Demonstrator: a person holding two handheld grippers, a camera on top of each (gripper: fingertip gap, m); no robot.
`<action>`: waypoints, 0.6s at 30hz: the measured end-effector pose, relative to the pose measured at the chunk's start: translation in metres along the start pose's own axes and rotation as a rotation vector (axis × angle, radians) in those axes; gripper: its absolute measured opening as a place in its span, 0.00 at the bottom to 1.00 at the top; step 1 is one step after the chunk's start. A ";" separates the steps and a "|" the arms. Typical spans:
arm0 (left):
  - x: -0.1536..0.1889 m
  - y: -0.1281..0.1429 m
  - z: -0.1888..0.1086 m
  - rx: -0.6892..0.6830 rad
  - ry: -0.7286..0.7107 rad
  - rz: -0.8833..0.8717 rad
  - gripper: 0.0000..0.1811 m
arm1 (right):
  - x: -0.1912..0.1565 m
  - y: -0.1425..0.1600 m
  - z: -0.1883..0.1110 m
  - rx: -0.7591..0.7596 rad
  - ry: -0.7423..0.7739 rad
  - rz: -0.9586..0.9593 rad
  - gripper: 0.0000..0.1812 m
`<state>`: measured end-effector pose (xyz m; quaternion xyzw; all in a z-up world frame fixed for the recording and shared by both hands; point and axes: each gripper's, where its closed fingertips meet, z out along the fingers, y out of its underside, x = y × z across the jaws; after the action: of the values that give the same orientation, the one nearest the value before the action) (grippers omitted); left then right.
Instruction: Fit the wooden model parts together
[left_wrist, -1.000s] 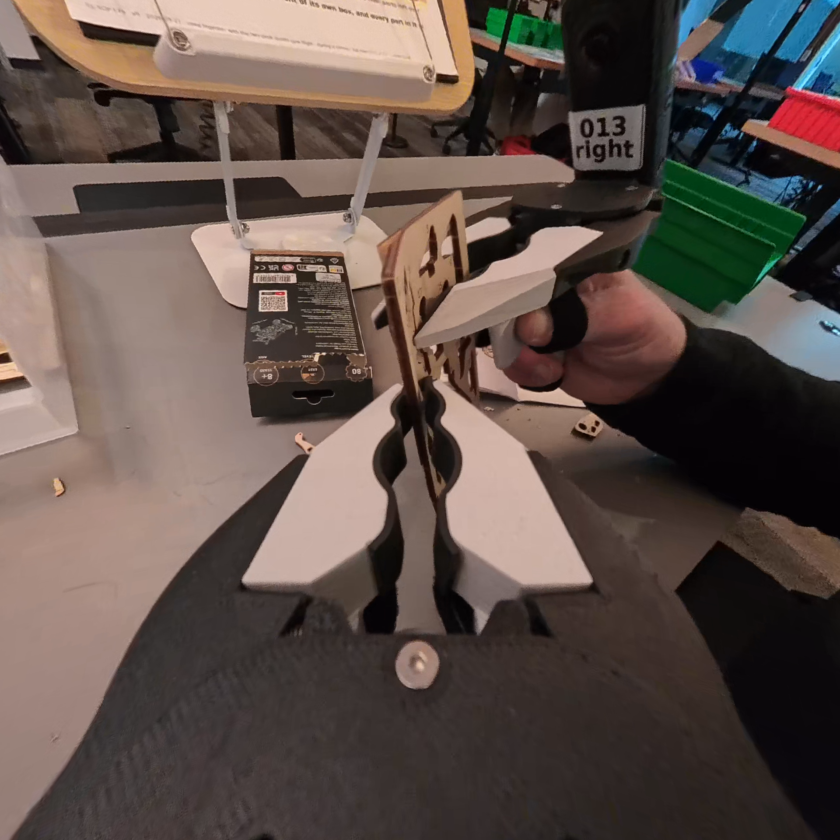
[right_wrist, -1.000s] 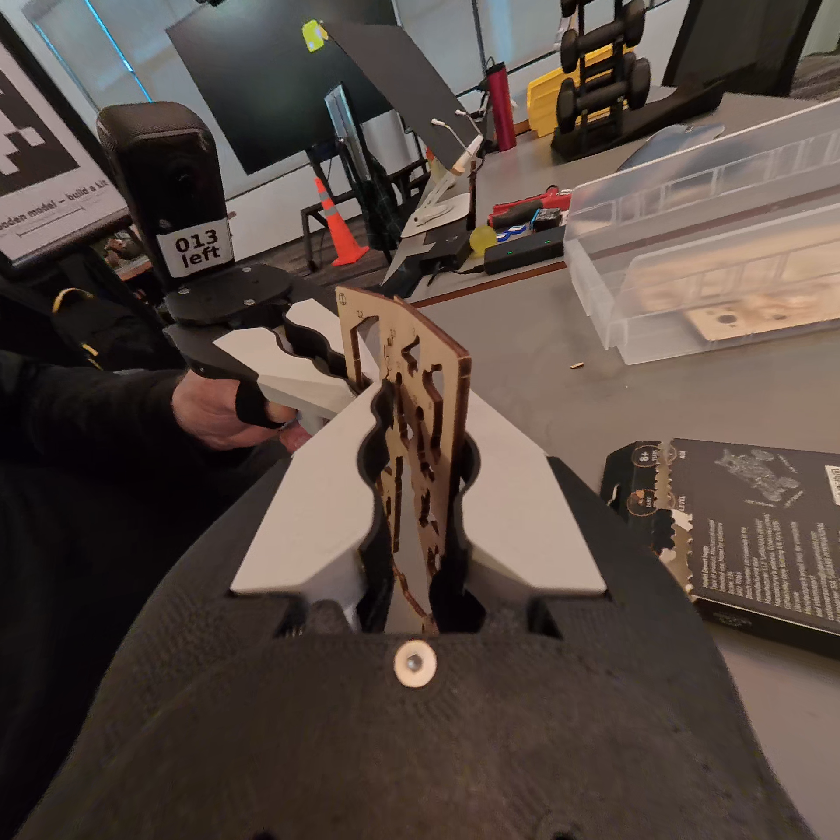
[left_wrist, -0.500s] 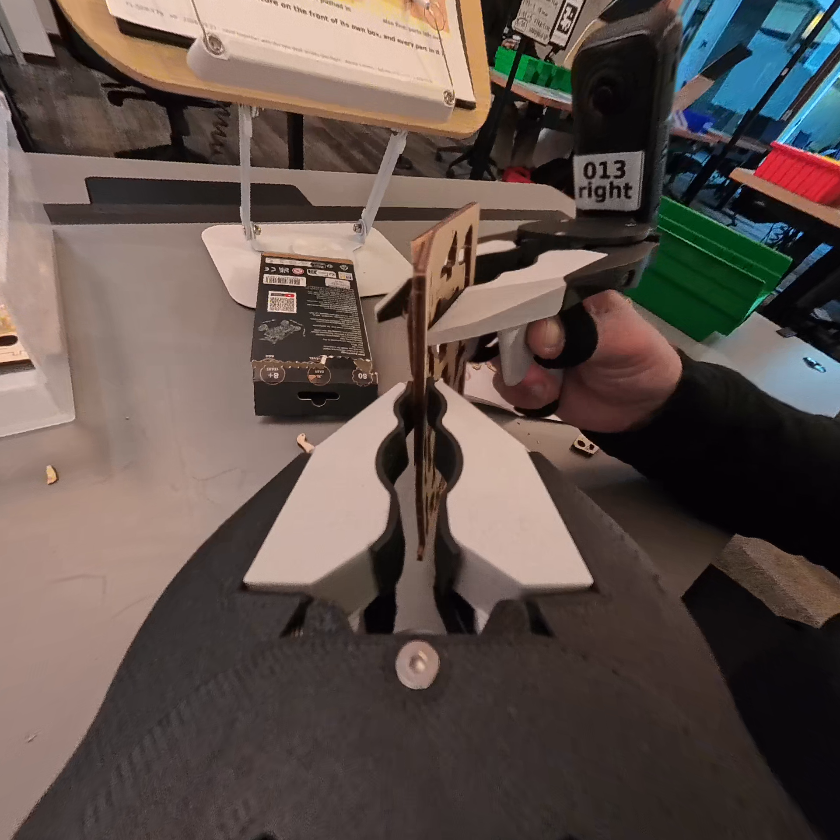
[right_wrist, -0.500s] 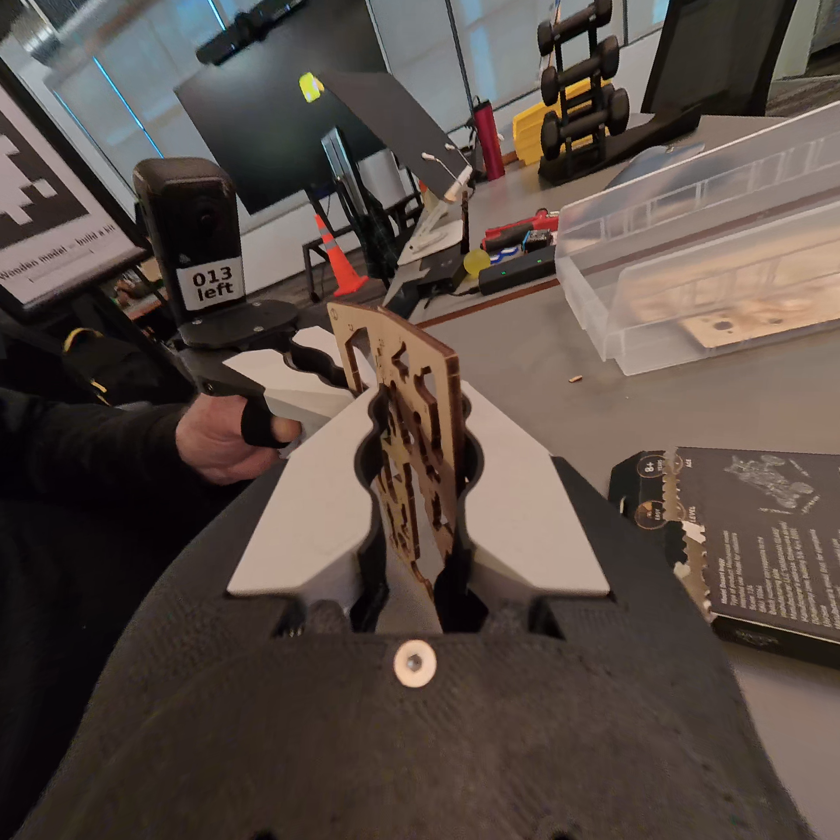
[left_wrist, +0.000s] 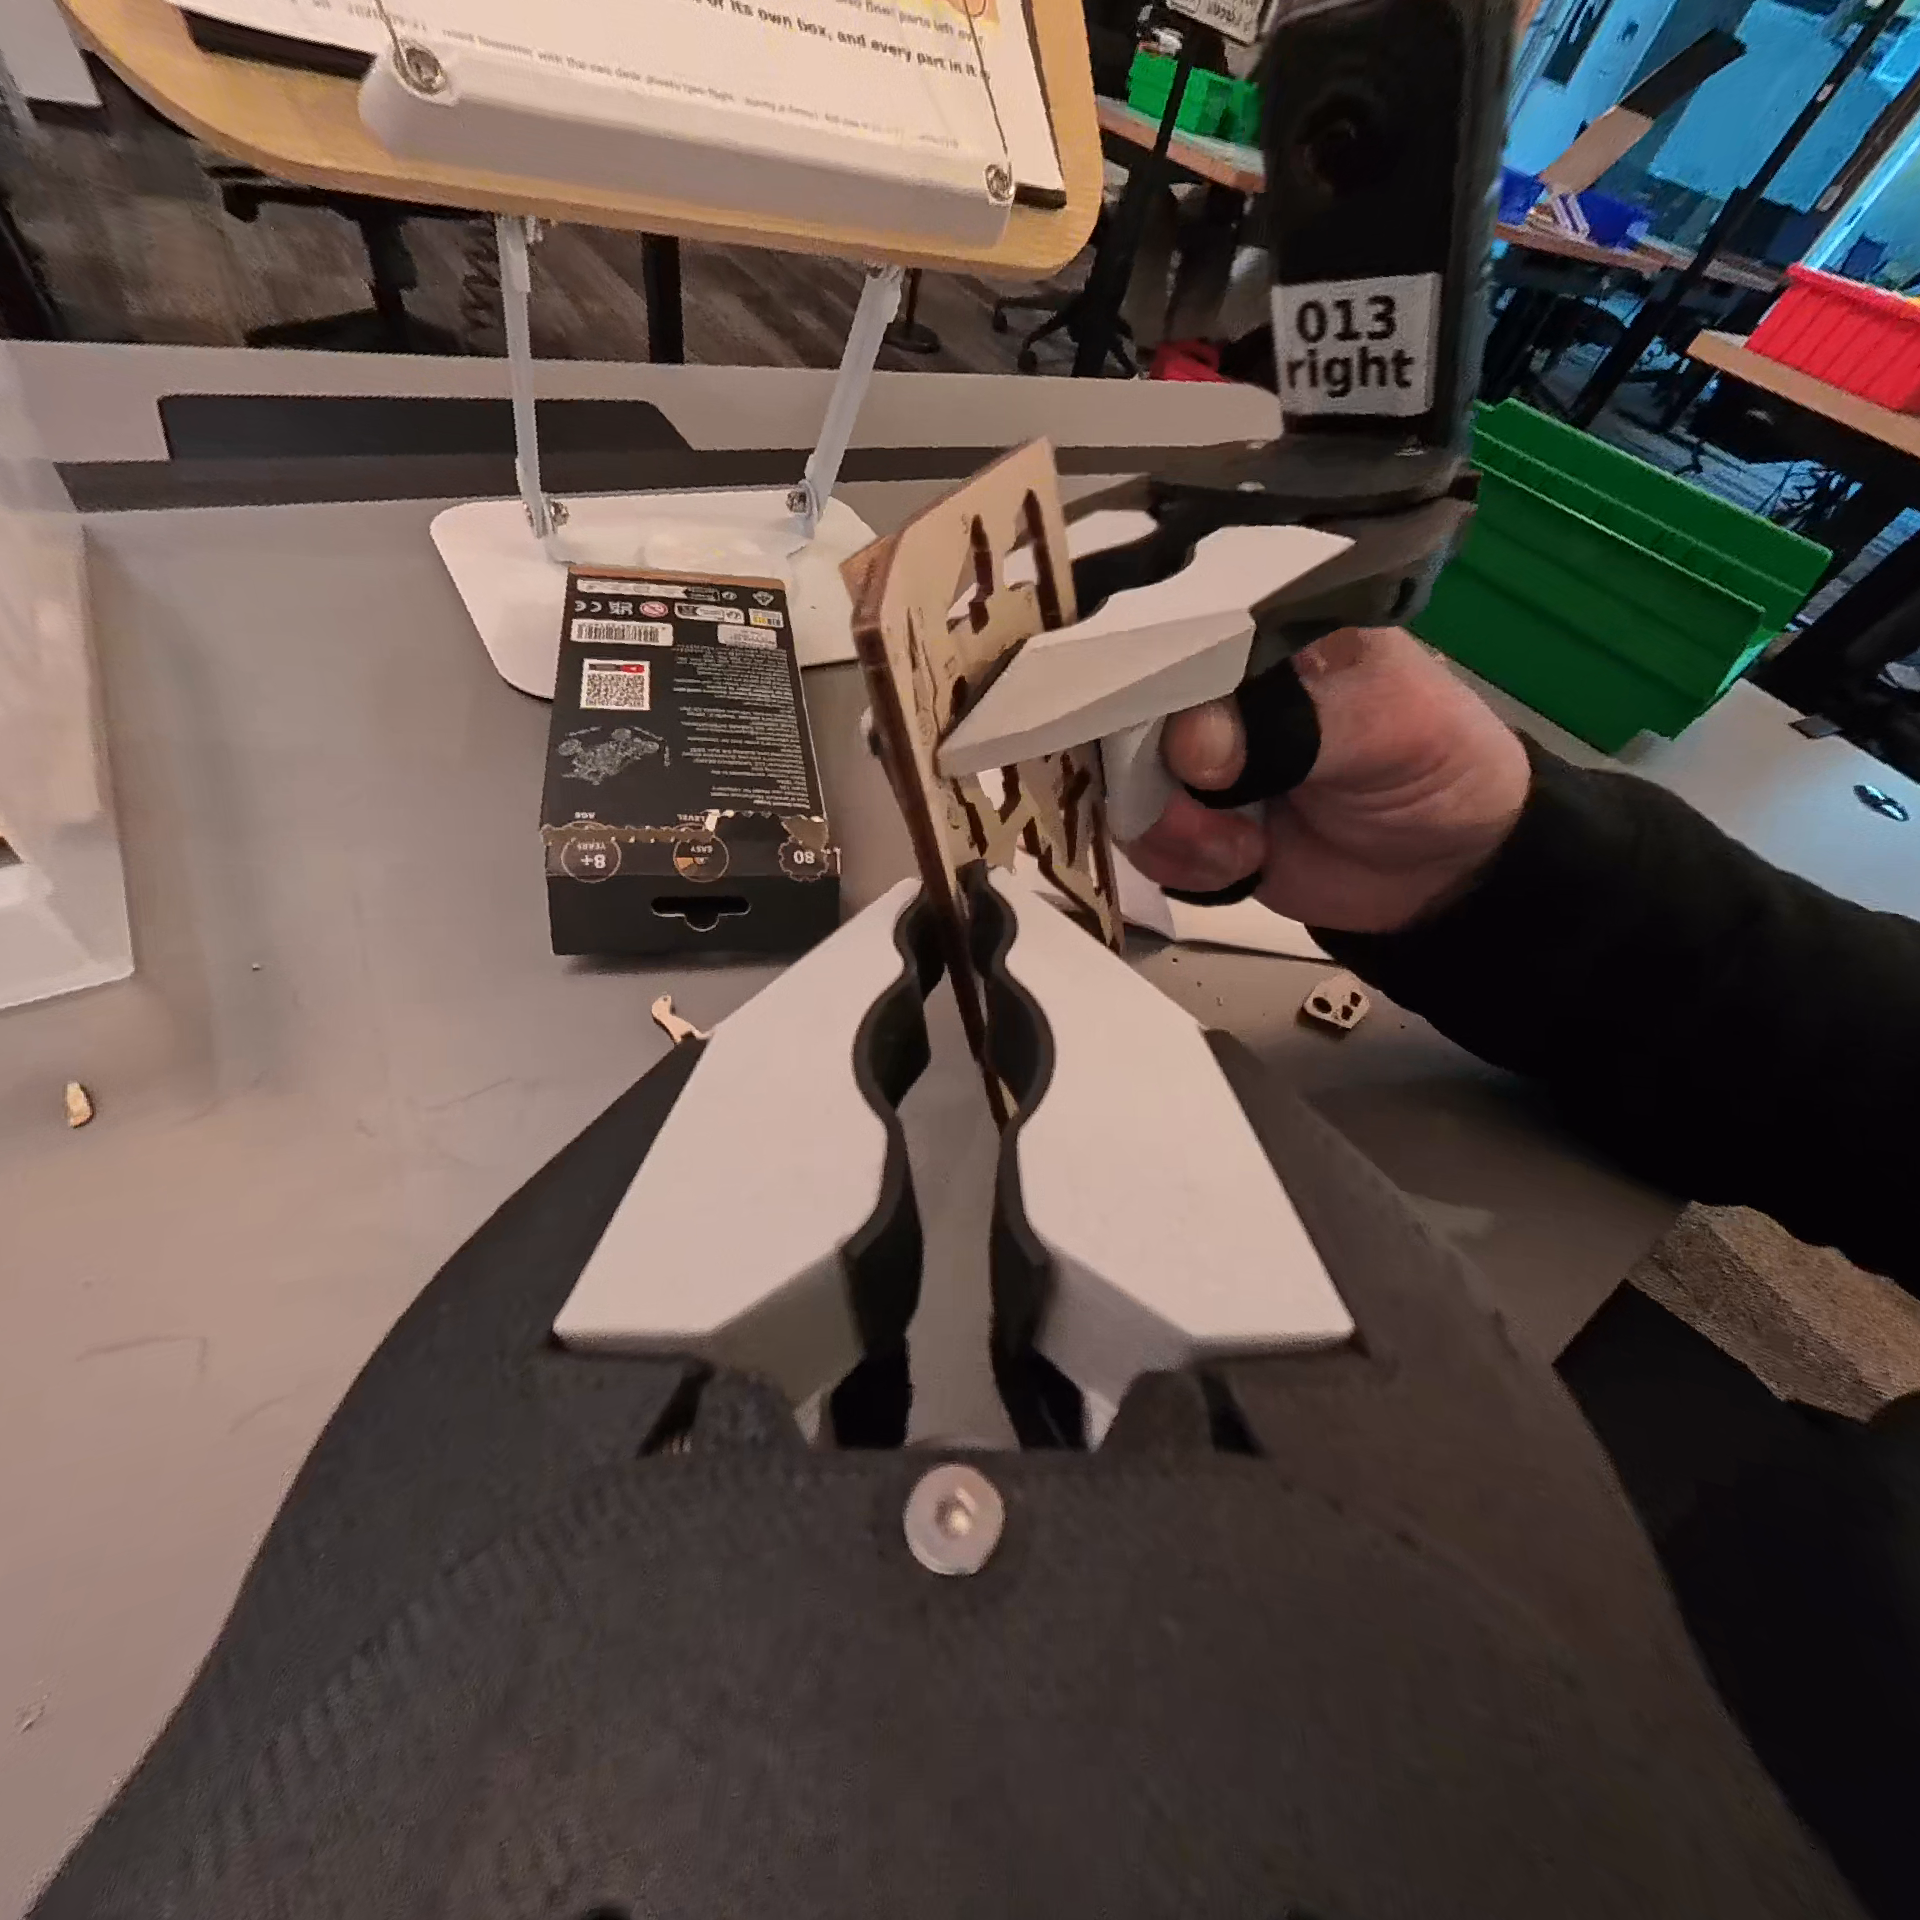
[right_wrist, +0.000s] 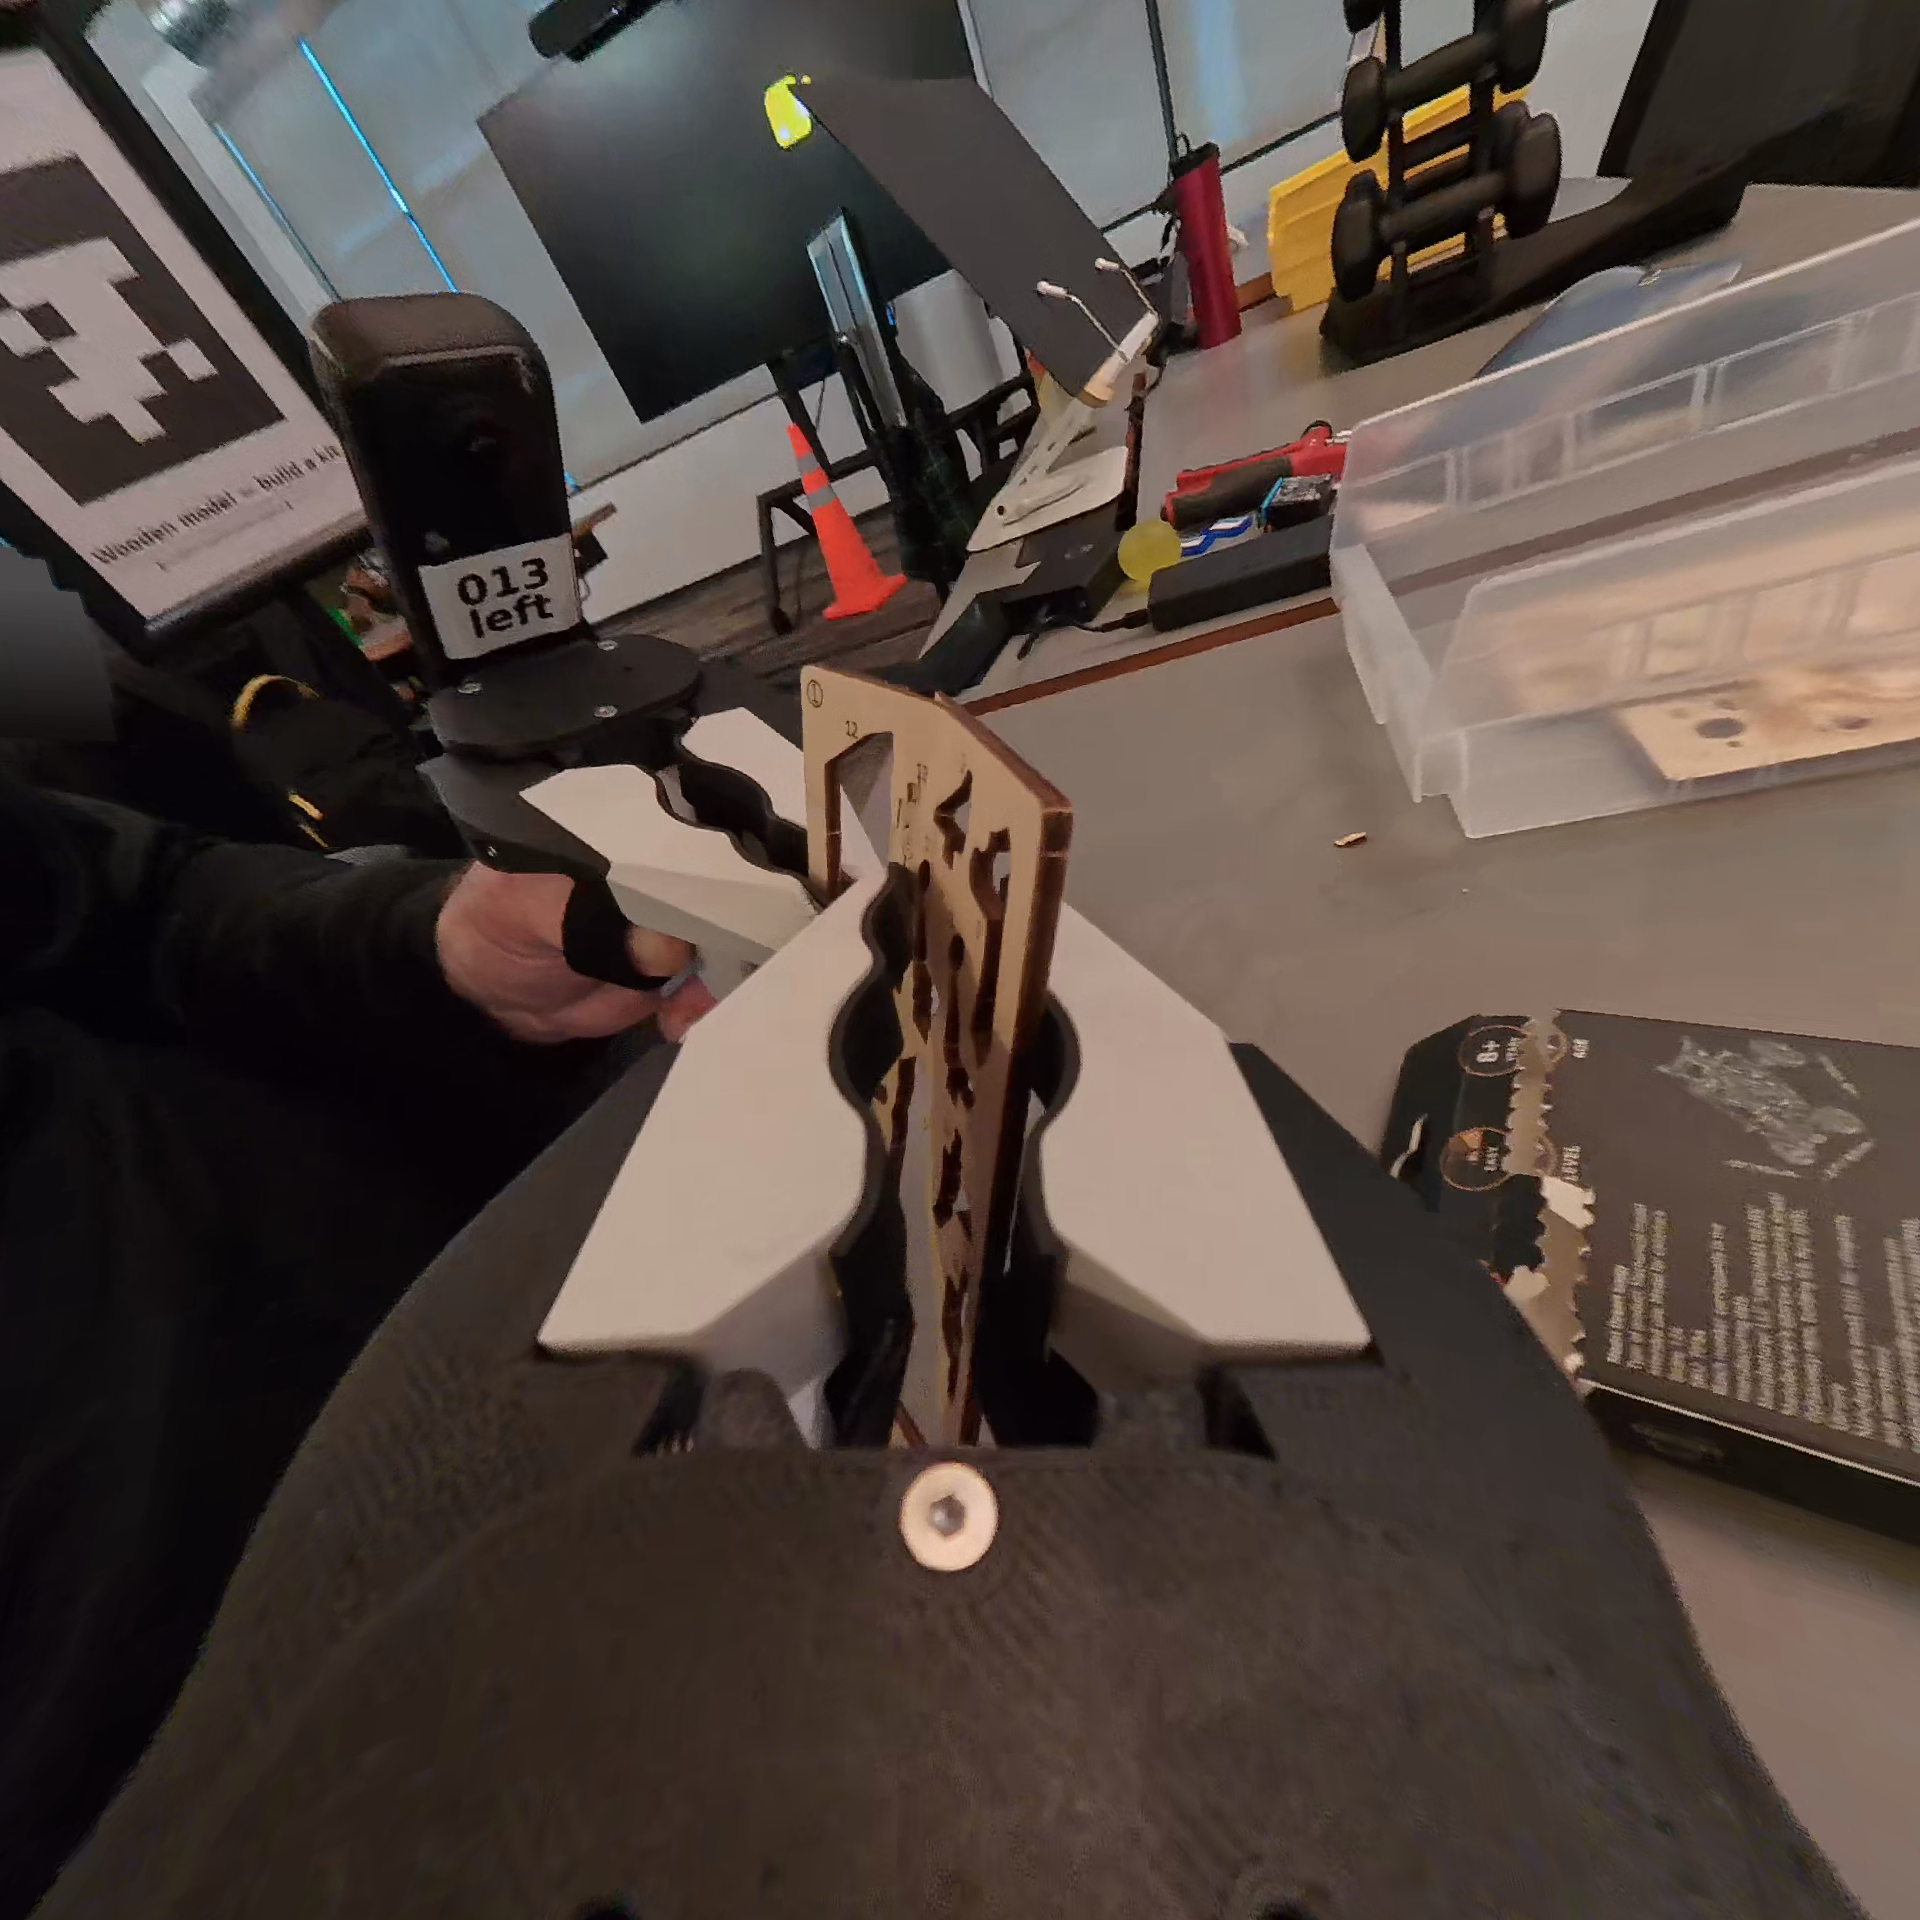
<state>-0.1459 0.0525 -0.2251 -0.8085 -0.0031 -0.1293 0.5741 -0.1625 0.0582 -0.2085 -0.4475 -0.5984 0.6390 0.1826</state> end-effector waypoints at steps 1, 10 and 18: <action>-0.002 0.000 0.000 -0.010 -0.023 0.009 0.01 | 0.001 -0.001 0.000 0.002 0.023 -0.019 0.08; -0.012 0.002 0.001 -0.005 -0.083 0.000 0.01 | 0.005 -0.003 0.005 0.002 0.184 -0.127 0.05; -0.005 -0.001 0.000 0.001 0.016 -0.060 0.01 | -0.002 -0.010 0.004 0.029 0.079 -0.034 0.12</action>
<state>-0.1510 0.0539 -0.2250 -0.8067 -0.0230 -0.1527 0.5704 -0.1673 0.0560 -0.1992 -0.4596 -0.5887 0.6263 0.2236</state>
